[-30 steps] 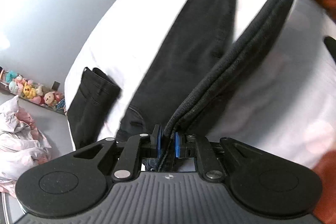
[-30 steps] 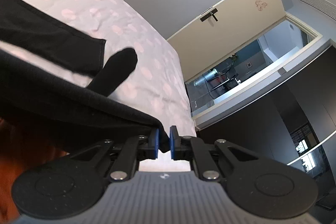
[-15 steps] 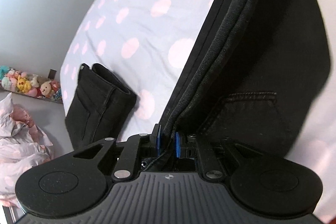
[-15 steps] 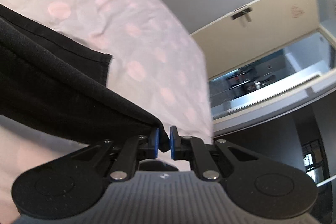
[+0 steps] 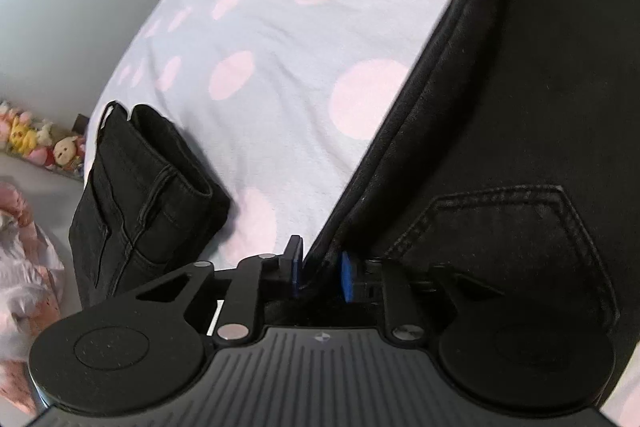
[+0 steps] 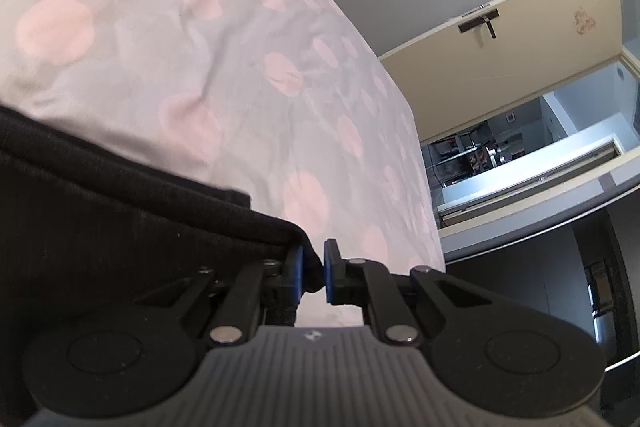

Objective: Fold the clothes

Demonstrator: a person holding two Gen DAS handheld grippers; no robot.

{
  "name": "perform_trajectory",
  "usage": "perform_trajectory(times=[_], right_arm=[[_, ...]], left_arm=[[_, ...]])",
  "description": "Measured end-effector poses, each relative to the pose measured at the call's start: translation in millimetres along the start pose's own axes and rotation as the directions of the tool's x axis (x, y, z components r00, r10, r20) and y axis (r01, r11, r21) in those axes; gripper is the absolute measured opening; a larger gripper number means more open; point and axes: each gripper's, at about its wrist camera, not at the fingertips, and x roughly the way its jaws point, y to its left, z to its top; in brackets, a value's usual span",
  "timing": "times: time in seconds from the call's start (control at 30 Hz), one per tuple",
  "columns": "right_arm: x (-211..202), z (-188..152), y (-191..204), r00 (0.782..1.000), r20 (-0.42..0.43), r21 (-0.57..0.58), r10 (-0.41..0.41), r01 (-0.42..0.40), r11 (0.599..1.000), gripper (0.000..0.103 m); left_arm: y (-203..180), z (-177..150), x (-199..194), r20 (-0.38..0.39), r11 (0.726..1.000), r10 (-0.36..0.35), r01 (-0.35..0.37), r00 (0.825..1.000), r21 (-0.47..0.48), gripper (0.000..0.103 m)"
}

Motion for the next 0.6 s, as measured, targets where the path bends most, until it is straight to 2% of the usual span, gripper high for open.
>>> perform_trajectory(times=[0.1, 0.13, 0.2, 0.27, 0.4, 0.5, 0.6], right_arm=[[4.4, 3.3, 3.4, 1.0, 0.019, 0.058, -0.013, 0.012, 0.998, 0.016], [0.9, 2.9, 0.8, 0.998, 0.041, 0.081, -0.04, 0.036, 0.996, 0.026], [-6.1, 2.2, -5.0, 0.993, 0.08, 0.127, -0.087, 0.076, 0.989, 0.032], [-14.0, 2.4, -16.2, 0.994, 0.086, 0.167, -0.072, 0.057, 0.984, 0.035], [-39.7, -11.1, -35.8, 0.994, 0.112, 0.271, 0.018, -0.048, 0.961, 0.035], [-55.5, -35.2, -41.0, 0.986, 0.123, 0.34, 0.117, -0.152, 0.928, 0.037], [-61.4, -63.8, -40.0, 0.979, 0.079, 0.41, 0.189, -0.205, 0.889, 0.038]], left_arm=[[11.4, -9.9, -15.4, 0.06, 0.992, 0.04, -0.032, 0.997, -0.123, 0.046], [16.7, -13.5, -21.6, 0.079, 0.985, 0.063, -0.049, 0.995, -0.168, 0.048], [33.7, -23.7, -34.5, 0.098, 0.959, 0.106, -0.075, 0.99, -0.274, 0.055], [51.0, -35.2, -46.1, 0.099, 0.92, 0.114, -0.068, 0.989, -0.386, 0.056], [66.7, -72.3, -78.8, 0.107, 0.821, 0.122, -0.04, 0.987, -0.57, 0.06], [69.3, -105.6, -107.1, 0.112, 0.734, 0.134, -0.023, 0.985, -0.679, 0.061], [63.8, -131.1, -126.3, 0.098, 0.681, 0.149, -0.03, 0.984, -0.732, 0.062]])
